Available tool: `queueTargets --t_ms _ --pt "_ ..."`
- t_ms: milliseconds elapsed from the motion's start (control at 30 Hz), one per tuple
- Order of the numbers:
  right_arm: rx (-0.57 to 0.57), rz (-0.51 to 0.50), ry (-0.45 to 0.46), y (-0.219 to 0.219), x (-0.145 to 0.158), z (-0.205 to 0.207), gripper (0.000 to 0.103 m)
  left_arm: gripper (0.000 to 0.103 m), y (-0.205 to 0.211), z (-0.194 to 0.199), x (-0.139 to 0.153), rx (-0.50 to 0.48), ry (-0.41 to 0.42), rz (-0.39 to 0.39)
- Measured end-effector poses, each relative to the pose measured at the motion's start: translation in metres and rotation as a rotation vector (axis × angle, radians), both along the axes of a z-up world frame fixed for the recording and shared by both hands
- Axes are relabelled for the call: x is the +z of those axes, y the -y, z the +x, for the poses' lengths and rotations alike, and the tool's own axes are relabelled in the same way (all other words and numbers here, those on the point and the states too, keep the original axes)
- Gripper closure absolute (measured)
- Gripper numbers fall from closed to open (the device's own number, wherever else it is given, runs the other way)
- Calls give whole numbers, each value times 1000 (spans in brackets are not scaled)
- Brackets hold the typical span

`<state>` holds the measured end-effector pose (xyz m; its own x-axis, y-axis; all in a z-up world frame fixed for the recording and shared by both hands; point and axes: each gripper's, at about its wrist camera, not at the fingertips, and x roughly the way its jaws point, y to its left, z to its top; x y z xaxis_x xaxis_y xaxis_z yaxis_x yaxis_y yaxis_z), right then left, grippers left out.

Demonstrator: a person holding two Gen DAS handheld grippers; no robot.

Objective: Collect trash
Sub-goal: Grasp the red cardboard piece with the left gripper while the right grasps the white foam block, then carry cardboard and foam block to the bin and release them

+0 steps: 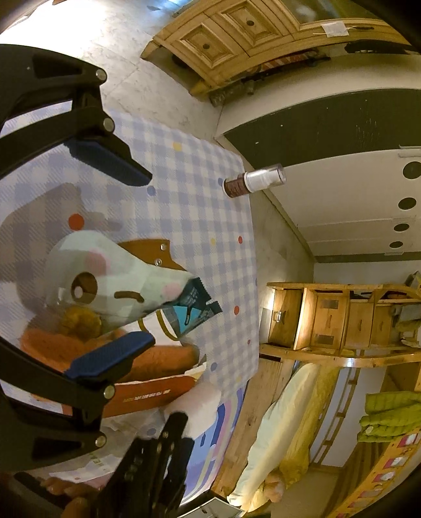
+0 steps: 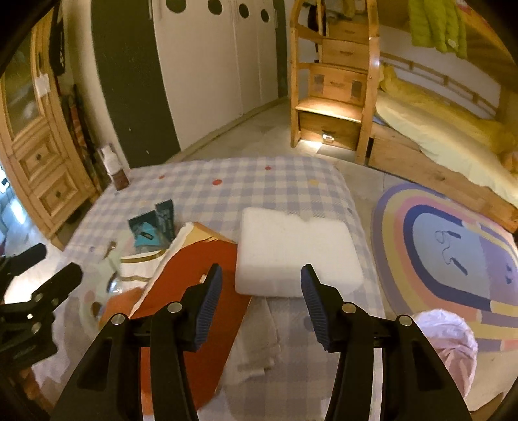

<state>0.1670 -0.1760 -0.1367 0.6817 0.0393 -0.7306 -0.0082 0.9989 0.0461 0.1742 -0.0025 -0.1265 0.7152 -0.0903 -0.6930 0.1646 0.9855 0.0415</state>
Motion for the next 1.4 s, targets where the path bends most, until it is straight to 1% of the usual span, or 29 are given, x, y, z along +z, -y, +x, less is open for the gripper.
queueTargets --t_ms 33,67,133,200,333,467,500,533,600,633,700,800,900,1033,1133,1200,1267,1400 --pt "-6 -10 -10 -1 -2 2 68 15 0 -1 0 -6 0 -2" --pt "-5 -11 -16 -2 -4 3 69 15 1 -2 0 -11 0 -2" --pt "3 -22 -15 -3 -6 1 77 15 1 -7 0 -24 -1 -4" --pt "13 -27 1 -2 -2 -5 89 15 1 -10 1 -32 -4 -7" --pt "14 -23 57 6 17 -22 95 15 5 -23 6 -69 -3 -18" --pt "17 -12 102 17 35 -48 97 15 17 -35 11 -126 -8 -28" --pt "16 -2 111 23 40 -59 97 17 22 -38 12 -141 -7 -29" --pt "15 3 114 26 42 -63 97 19 26 -39 12 -155 -9 -32" --pt "17 9 116 32 45 -78 97 31 34 -41 12 -188 -21 -47" --pt "18 12 114 34 44 -82 97 33 40 -42 11 -204 -26 -56" --pt "26 21 100 37 41 -92 97 47 51 -40 8 -232 -36 -61" --pt "40 35 79 38 34 -99 97 62 67 -31 -1 -267 -74 -57" --pt "60 40 54 36 24 -102 97 67 78 -22 -9 -279 -93 -35" --pt "68 33 33 32 11 -102 97 69 90 -11 -21 -283 -119 10" --pt "70 44 26 31 7 -100 97 82 91 -7 -27 -275 -126 30" --pt "71 51 25 32 6 -101 97 91 90 -10 -24 -285 -115 17" --pt "71 56 26 32 6 -100 97 95 87 -11 -20 -294 -106 -6" --pt "69 64 35 34 10 -102 97 102 82 -22 0 -324 -68 -66"
